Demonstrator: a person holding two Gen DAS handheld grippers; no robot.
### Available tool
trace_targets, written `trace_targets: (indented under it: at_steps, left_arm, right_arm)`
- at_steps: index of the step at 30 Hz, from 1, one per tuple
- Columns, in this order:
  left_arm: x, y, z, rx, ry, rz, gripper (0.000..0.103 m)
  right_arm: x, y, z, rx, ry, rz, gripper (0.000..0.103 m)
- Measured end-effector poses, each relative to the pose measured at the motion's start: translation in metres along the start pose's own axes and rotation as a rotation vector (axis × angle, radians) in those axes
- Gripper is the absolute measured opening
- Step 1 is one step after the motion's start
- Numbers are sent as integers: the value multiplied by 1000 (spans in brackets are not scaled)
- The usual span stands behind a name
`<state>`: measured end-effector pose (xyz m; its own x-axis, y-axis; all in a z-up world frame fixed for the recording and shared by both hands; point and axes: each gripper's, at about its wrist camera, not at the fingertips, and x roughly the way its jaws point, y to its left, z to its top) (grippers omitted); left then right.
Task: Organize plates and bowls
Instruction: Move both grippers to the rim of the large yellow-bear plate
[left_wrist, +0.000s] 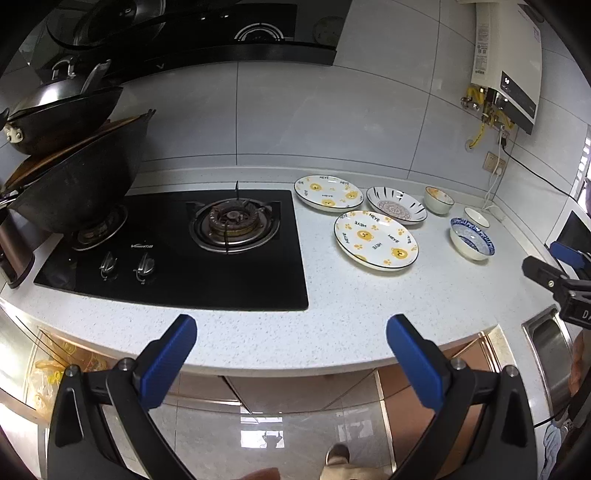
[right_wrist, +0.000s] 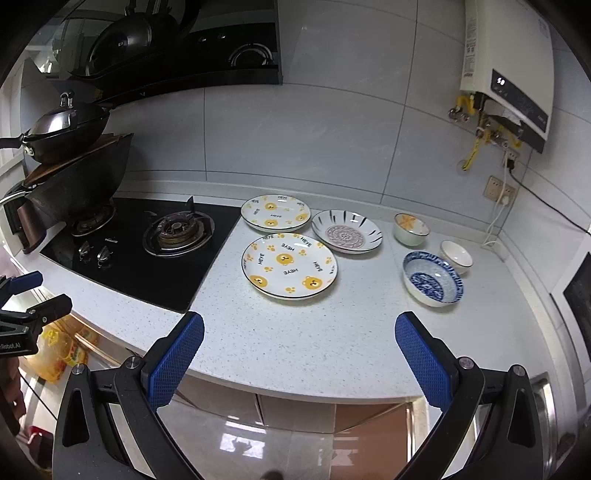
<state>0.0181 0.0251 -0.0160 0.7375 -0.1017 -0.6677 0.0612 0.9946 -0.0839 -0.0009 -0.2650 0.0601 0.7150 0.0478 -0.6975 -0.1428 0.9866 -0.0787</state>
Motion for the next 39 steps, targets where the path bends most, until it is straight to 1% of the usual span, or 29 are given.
trace_targets:
  at_steps: [5,9,12,16,20,23,27,29,31,35,39]
  left_arm:
    - [31,-18,19,13,27,1,103]
    - [70,-35,44,12,49,-2,103]
    - [112,-52,71,3,73,-14,103]
    - [161,-66,99,-11,101,-19,103]
    - [223,-83,118,-25,173,-28,103]
    - [259,-91,124,-30,216,-40,103]
    - [299,-98,124,-21,267,-49,103]
    - [323,-101,124,-16,306,-58,103]
    - [339,-101,122,-7,329,-55,102]
    - [367,-103,122,6,366,-62,101]
    - [390,-101,119,-9,399,-88,95]
  right_arm:
    - [41,-12,8,-3,35,43,102]
    - [86,-31,22,2,66,86,102]
    - [121,-51,35,15,94,114,102]
    - [170,-75,50,15,143,135,102]
    - [222,-92,57,32,210,168,102]
    - [260,-101,58,47,268,191,102]
    - [298,-106,54,75,344,225,102]
    - [312,-108,51,85,373,233,102]
    - [325,-107,48,101,403,239,102]
    - [340,-107,47,121,435,243,102]
    - [353,-107,45,154,468,251,102]
